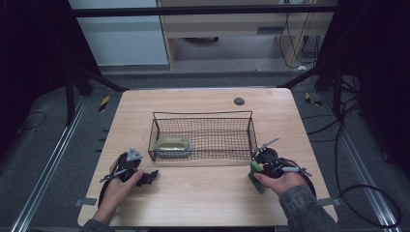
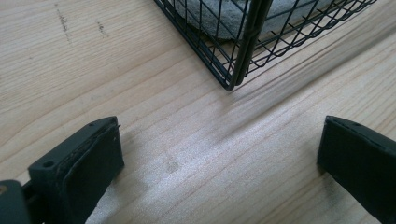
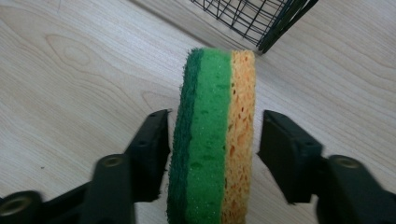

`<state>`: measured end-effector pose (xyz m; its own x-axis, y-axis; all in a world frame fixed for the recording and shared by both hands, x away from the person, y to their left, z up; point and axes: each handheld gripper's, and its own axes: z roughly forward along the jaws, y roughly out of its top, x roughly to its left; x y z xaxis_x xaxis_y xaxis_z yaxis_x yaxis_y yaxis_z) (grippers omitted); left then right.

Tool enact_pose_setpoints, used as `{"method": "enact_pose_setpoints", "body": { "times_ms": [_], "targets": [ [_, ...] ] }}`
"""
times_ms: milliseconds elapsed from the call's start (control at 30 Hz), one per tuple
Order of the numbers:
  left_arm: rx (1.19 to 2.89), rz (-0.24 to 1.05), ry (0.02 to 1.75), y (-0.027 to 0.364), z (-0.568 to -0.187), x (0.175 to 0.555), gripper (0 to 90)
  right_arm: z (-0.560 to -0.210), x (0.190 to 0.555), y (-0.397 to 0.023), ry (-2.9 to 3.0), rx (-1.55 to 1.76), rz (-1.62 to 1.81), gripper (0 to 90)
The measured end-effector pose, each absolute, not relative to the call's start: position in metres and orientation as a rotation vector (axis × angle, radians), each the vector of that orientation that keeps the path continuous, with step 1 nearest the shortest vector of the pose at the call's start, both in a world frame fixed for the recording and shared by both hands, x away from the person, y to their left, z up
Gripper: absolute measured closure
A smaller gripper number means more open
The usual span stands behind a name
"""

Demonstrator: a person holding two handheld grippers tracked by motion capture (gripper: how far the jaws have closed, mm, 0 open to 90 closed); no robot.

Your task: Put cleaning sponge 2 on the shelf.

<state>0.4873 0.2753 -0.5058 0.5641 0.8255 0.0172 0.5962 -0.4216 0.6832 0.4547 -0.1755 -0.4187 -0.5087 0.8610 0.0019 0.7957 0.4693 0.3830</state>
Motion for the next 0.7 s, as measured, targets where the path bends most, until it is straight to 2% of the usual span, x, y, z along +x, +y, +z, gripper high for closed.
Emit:
{"method": "enact_pose_setpoints", "body": {
  "times_ms": [33, 100, 400, 700],
  "targets": [
    [2.164, 0.469, 1.133, 0.275, -0.506, 0.487, 0.0, -0.418, 0.455, -0.177, 2.522, 1.441, 0.512, 59.9],
    [2.164, 0.469, 1.133, 0.275, -0.506, 0.487, 0.0, -0.416, 0.455, -0.179, 2.523, 1.437, 0.519, 63.3],
    [2.162, 0.471, 1.129, 0.276, -0.506, 0.487, 0.0, -0.395, 0.459, -0.204, 2.441, 1.410, 0.583, 64.0],
    [2.159, 0.473, 1.121, 0.276, -0.507, 0.487, 0.0, -0.370, 0.493, -0.230, 2.340, 1.398, 0.631, 64.0]
  ]
}}
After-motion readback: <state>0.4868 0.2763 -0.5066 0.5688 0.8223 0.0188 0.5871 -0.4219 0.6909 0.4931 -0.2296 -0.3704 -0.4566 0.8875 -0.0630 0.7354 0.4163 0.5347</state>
